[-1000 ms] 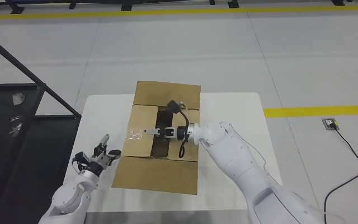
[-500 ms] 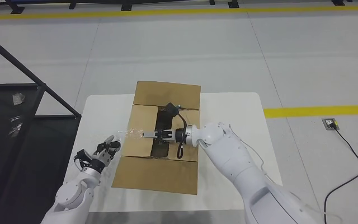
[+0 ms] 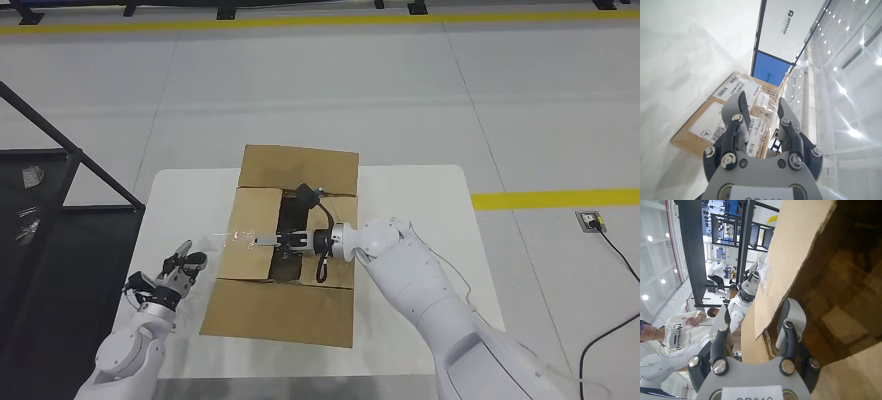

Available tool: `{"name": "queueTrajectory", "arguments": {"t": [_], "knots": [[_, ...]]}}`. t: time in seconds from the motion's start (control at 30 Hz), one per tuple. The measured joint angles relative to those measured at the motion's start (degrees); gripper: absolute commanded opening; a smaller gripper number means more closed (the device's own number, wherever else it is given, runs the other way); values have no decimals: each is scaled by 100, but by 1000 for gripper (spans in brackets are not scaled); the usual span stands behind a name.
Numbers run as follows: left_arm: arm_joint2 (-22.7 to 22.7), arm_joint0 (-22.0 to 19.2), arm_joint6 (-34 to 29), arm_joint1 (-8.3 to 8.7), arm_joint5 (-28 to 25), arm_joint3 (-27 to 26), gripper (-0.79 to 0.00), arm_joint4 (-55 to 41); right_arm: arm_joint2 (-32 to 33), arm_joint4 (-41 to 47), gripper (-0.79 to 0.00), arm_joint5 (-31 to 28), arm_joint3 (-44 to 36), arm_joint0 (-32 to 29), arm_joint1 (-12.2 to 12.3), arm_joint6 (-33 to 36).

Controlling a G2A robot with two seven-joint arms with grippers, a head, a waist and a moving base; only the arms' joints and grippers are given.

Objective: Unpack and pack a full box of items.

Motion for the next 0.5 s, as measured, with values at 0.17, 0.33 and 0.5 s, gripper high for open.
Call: {"name": "queueTrajectory", "arguments": {"t": [0.17, 0.33, 0.5], "knots": [[-83, 77, 76, -39, -206, -10, -462, -186, 37, -13, -237, 5, 14, -5, -9, 25], [-143, 170, 117, -69, -346, -86, -465, -238, 71, -41, -231, -14, 23, -5, -12, 36], [-136, 258, 93, -89, -319, -178, -456, -140, 109, -52, -240, -36, 29, -19, -12, 48]]}}
